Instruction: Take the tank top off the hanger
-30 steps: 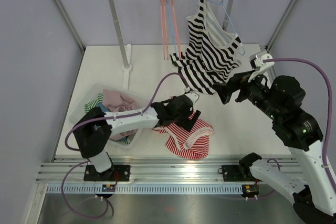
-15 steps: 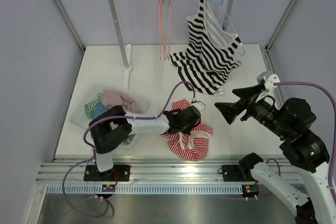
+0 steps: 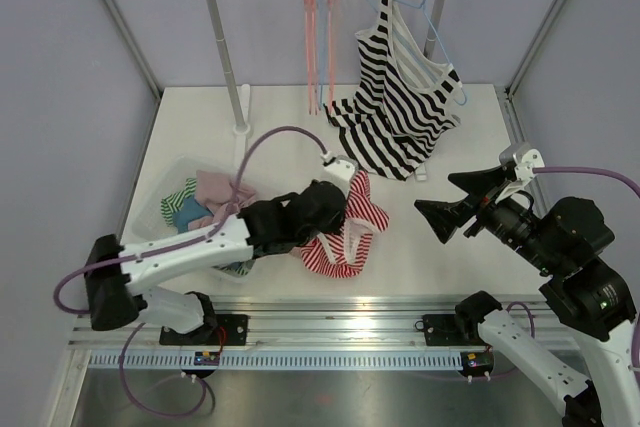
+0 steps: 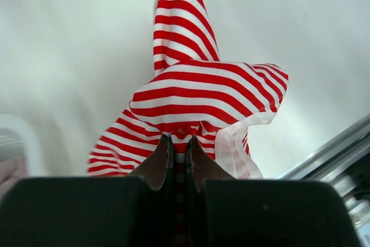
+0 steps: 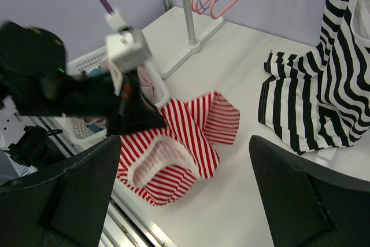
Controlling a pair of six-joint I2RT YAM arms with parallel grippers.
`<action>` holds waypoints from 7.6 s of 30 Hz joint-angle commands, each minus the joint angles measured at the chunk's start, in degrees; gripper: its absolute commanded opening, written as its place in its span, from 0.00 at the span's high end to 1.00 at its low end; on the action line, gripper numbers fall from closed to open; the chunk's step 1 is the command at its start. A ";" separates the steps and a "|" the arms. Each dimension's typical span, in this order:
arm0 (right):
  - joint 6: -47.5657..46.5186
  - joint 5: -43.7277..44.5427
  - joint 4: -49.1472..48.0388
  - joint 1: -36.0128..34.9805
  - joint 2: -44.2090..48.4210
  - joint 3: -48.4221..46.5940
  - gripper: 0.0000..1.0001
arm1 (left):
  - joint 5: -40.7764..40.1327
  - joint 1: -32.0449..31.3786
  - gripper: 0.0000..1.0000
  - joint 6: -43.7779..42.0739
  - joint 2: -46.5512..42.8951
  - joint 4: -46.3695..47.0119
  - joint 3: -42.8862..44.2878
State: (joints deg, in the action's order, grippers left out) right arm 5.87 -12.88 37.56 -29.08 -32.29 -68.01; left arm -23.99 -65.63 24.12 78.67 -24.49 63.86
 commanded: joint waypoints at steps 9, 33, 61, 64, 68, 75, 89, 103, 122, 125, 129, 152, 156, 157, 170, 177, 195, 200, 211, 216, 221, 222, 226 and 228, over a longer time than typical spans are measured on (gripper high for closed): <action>-0.51 0.58 -2.22 -0.01 -0.31 -1.86 0.01 | -21.89 5.93 1.00 4.09 -15.74 -22.43 14.01; 3.09 -5.22 -10.58 0.08 -10.94 0.42 0.00 | 4.21 58.76 1.00 25.80 -15.75 -7.52 -27.02; -9.02 27.56 -5.99 10.09 -43.46 -29.72 0.00 | 26.59 60.79 0.01 1.47 -35.45 -18.75 -1.72; -10.70 23.37 -5.31 15.09 -48.55 -35.07 0.00 | 39.08 60.18 0.01 -1.70 -33.85 -17.36 -3.73; -13.50 15.19 -1.54 20.02 -56.02 -45.51 0.07 | 43.32 54.91 0.01 -5.22 -35.42 -12.87 -7.60; -15.71 -0.10 7.52 23.63 -69.56 -60.39 0.28 | 47.54 49.89 0.01 -8.38 -36.49 -8.47 -13.14; -12.38 -11.72 8.50 23.63 -76.78 -67.17 0.79 | 46.66 49.81 0.01 -9.53 -37.28 -8.38 -15.25; -1.48 -12.16 7.70 23.10 -76.60 -75.59 1.00 | 43.15 49.81 0.01 -8.12 -38.68 -8.12 -13.94; 3.80 -14.18 17.26 23.10 -52.36 -53.91 1.00 | 20.83 31.72 0.01 -10.14 -24.03 -15.41 22.78; 5.02 -15.50 20.69 23.10 -46.38 -48.38 1.00 | 16.88 26.09 0.01 -11.90 -19.71 -14.71 30.52; 6.52 -16.38 22.64 23.10 -38.12 -39.33 1.00 | 9.67 18.09 0.01 -15.41 -11.11 -11.29 37.56; 6.61 -33.61 27.83 23.10 -20.09 -33.06 1.00 | 5.36 6.56 0.21 -22.01 9.12 7.36 41.43; 6.17 -31.86 28.18 23.19 -20.53 -33.94 1.00 | 2.20 6.48 0.61 -21.83 9.92 6.30 41.53; 6.09 -31.07 28.18 23.10 -20.70 -34.03 1.00 | 2.02 6.48 0.67 -21.83 9.40 6.30 41.18; -2.60 -30.71 30.20 19.43 -20.71 -28.59 1.00 | -16.44 12.26 1.00 -12.63 5.00 -1.95 41.26; -7.45 -27.37 30.56 15.72 -17.81 -28.41 1.00 | -12.23 21.32 1.00 -2.34 5.17 -9.34 44.16; 17.30 -22.88 -37.04 15.72 -4.01 -0.58 1.00 | 34.16 16.86 1.00 -2.58 -8.52 8.74 22.89; 32.27 -21.75 -71.89 15.72 -7.77 13.24 1.00 | 46.10 11.66 1.00 -8.55 -14.07 12.98 7.62; 15.14 -1.45 -23.01 15.72 -15.58 -6.33 1.00 | 25.14 11.05 0.99 -4.35 -16.80 3.14 -1.54; 13.30 1.10 -7.52 15.72 -21.75 -15.29 1.00 | 20.13 10.43 0.72 -2.59 -14.69 -0.10 0.47; 11.97 1.64 -0.05 15.72 -27.90 -22.42 1.00 | 14.52 9.64 0.23 -3.29 -14.24 -8.44 6.01; 11.45 1.90 0.93 15.63 -29.04 -25.04 1.00 | 13.54 9.55 0.19 -3.38 -14.60 -9.60 6.89; 10.57 4.26 3.39 14.32 -35.80 -31.38 1.00 | 6.70 9.29 0.01 -3.29 -17.93 -15.22 10.31; 9.87 7.25 4.45 11.70 -38.62 -36.02 1.00 | 4.49 9.29 0.01 -3.29 -19.77 -19.09 11.37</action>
State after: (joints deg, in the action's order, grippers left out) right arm 18.13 -9.61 40.51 -14.46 -69.21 -96.86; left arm -12.23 -56.10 20.99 62.98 -38.41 71.24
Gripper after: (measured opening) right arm 0.036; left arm 0.988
